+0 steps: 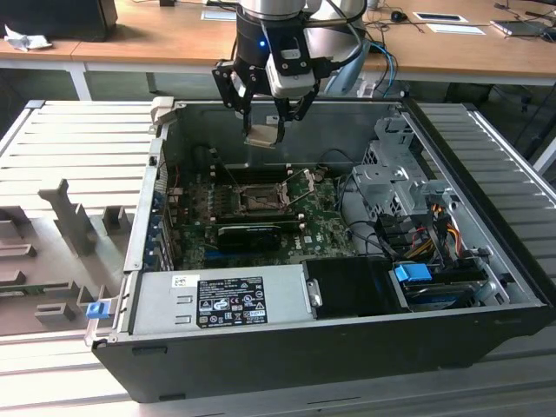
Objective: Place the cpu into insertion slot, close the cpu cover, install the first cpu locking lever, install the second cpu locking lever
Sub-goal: 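Place the cpu into insertion slot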
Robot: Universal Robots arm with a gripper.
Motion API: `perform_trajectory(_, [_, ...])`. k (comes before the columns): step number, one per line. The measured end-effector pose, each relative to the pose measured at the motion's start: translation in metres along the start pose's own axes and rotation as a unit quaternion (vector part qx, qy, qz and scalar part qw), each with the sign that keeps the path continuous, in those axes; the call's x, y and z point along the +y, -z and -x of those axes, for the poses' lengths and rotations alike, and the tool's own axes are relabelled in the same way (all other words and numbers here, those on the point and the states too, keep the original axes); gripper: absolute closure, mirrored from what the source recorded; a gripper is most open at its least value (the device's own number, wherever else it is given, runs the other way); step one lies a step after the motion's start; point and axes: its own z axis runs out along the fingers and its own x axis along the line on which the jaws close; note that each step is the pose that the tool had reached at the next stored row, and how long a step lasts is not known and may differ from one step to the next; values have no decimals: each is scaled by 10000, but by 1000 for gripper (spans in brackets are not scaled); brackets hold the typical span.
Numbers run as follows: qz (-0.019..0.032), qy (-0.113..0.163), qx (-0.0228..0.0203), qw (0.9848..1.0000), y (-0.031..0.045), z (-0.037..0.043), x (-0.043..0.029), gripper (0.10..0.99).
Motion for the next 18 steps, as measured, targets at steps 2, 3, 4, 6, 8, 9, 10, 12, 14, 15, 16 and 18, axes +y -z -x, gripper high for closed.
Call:
perform_trajectory(2, [3,-198,-17,9998,-4,0,0,557])
perform_trajectory(3, [6,-310,-27,9995,-7,0,-1,557])
perform_trajectory(4, [8,-434,-38,9991,-9,0,-1,557])
perform_trajectory(6, [10,-530,-47,9986,-12,1,-1,557])
perform_trajectory(8, [11,-636,-56,9980,-17,1,-1,557])
perform_trajectory(9, [12,-652,-58,9979,-18,1,-2,557])
perform_trajectory(10, [12,-669,-59,9977,-19,1,-2,557])
perform_trajectory(12, [14,-723,-64,9974,-24,1,-2,557])
perform_trajectory(14, [15,-807,-72,9967,-30,1,-3,557])
perform_trajectory(15, [16,-837,-74,9965,-33,1,-3,557])
perform_trajectory(16, [16,-860,-76,9963,-36,1,-3,557])
perform_trajectory(18, [16,-904,-80,9959,-39,1,-4,557])
